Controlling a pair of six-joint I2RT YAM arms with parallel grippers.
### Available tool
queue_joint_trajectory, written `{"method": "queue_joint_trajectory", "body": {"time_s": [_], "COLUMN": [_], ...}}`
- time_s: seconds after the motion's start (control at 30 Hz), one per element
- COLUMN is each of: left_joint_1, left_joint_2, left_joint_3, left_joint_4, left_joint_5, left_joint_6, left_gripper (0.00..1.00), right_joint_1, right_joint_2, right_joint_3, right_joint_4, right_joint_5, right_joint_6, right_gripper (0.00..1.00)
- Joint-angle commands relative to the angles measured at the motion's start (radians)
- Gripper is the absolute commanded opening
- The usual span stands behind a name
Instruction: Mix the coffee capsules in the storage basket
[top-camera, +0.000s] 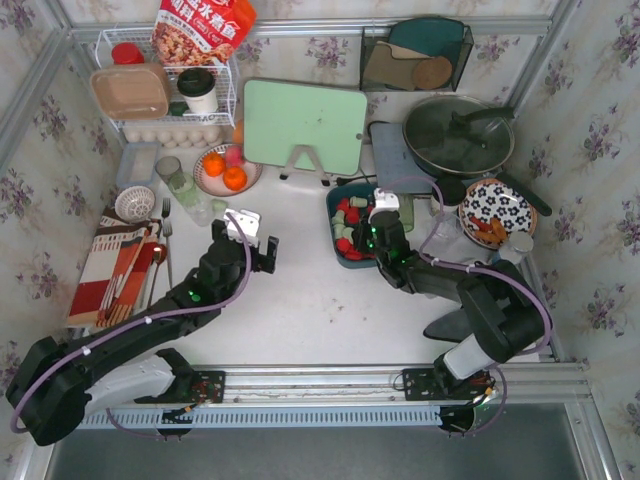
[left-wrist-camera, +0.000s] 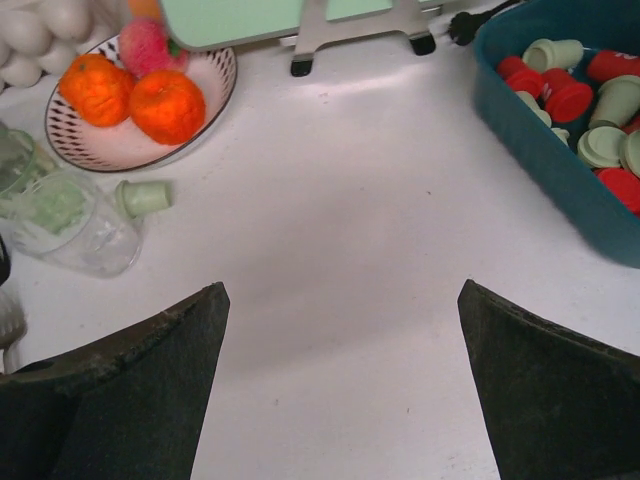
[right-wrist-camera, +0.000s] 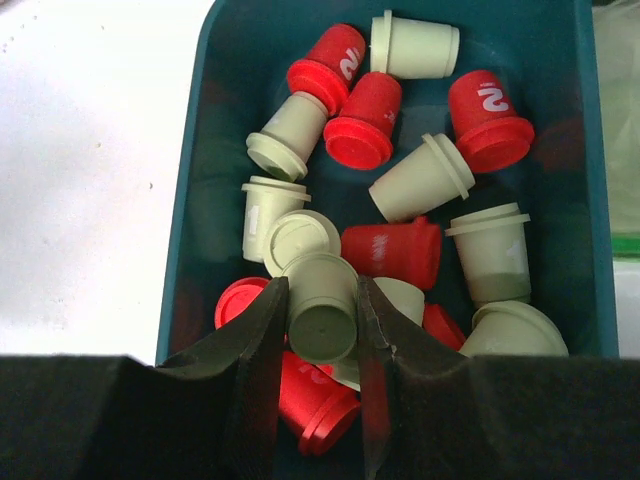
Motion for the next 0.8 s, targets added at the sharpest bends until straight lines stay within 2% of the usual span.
{"method": "queue_joint_trajectory", "body": {"time_s": [0.0, 0.17, 0.4, 0.6, 0.77], "left_joint_1": [0.005, 0.008, 0.016, 0.087, 0.218], "left_joint_2": [-0.023, -0.015, -0.01, 0.059, 0.222], "left_joint_3": [0.014, 0.093, 0.079, 0.165, 0.331], "left_joint_4": [-0.048, -0.211, -0.24, -0.352, -0.462], "left_joint_5": [-0.073, -0.131, -0.156, -0.158, -0.061], "left_joint_6": [-0.044, -0.097, -0.136, -0.243, -0.292], "left_gripper": [0.99, 0.99, 0.99, 0.99, 0.99], "right_joint_1": [0.002, 0.001, 0.002, 0.002, 0.002], "right_joint_2": [0.04, 0.067, 0.038, -0.065, -0.146], "right_joint_3": [0.025, 0.049, 0.042, -0.015, -0.056], "right_joint_4": [-0.004, -0.051, -0.041, 0.021, 0.041], "right_joint_5": [0.047, 0.131, 0.134, 0.057, 0.075], "right_joint_6": [-0.002, -0.02, -0.034, -0.043, -0.044], "right_gripper": [0.22, 0.34, 0.55, 0.62, 0.63]}}
